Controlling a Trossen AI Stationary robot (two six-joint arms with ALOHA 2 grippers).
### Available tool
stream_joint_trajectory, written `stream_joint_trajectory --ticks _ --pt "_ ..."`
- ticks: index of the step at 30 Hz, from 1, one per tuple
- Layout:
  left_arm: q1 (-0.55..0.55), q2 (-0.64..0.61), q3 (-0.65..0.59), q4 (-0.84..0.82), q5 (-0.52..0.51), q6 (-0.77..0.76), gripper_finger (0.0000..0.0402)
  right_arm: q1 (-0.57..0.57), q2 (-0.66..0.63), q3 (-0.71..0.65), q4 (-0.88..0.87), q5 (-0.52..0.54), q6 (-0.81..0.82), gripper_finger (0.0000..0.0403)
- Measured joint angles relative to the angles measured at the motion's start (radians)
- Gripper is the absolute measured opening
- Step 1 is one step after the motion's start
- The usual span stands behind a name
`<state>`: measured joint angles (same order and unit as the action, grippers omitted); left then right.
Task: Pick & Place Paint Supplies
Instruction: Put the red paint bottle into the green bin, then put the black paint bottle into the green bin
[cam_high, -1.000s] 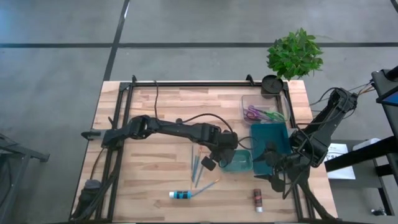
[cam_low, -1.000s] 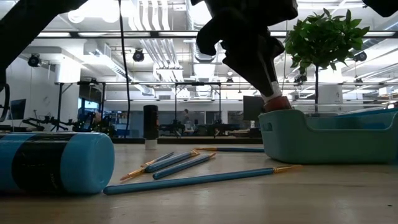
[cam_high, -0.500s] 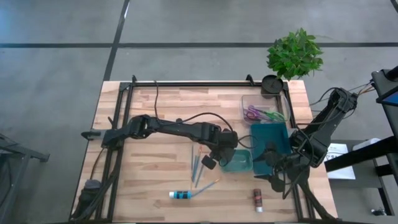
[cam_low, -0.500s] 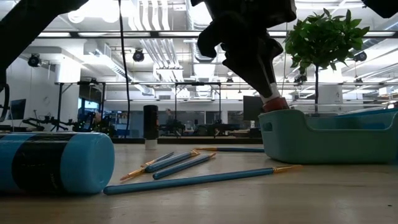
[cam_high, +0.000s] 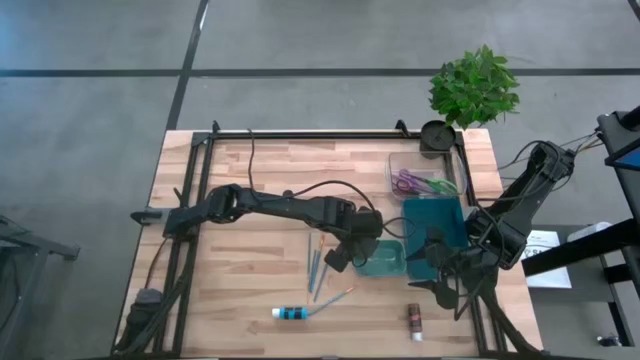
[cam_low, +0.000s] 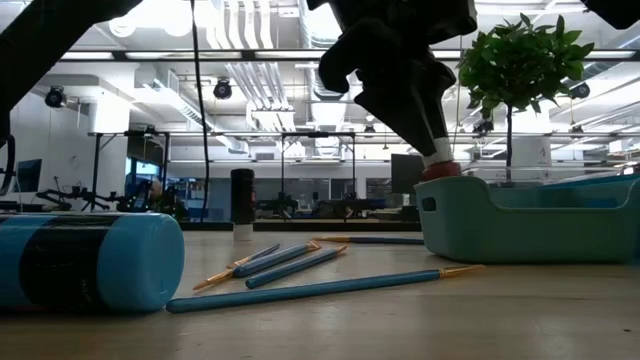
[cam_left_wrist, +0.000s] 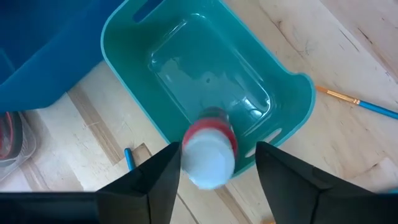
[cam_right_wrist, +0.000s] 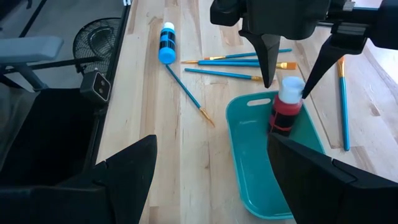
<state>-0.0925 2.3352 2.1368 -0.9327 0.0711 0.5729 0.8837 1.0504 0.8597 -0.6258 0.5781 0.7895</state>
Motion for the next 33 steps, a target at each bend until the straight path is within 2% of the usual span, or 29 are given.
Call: stream_joint_trajectory --ticks 14,24,29,33 --pt "0.006 0.0 0.0 0.025 -0.002 0.004 0.0214 0.0 0.0 0.0 0.001 -0.001 0.0 0.0302" --pt "0.024 -0.014 0.0 0.037 -0.078 0.008 0.0214 0.0 0.001 -0.003 0.004 -0.002 0.005 0.0302" --pt "0.042 -0.042 0.0 -0.046 -0.166 0.007 0.0214 0.0 0.001 -0.003 0.003 -0.003 0.008 0.0302" --pt "0.059 -0.079 0.0 -0.184 -0.232 -0.03 0.0214 0.0 0.001 -0.004 0.002 -0.003 0.014 0.0302"
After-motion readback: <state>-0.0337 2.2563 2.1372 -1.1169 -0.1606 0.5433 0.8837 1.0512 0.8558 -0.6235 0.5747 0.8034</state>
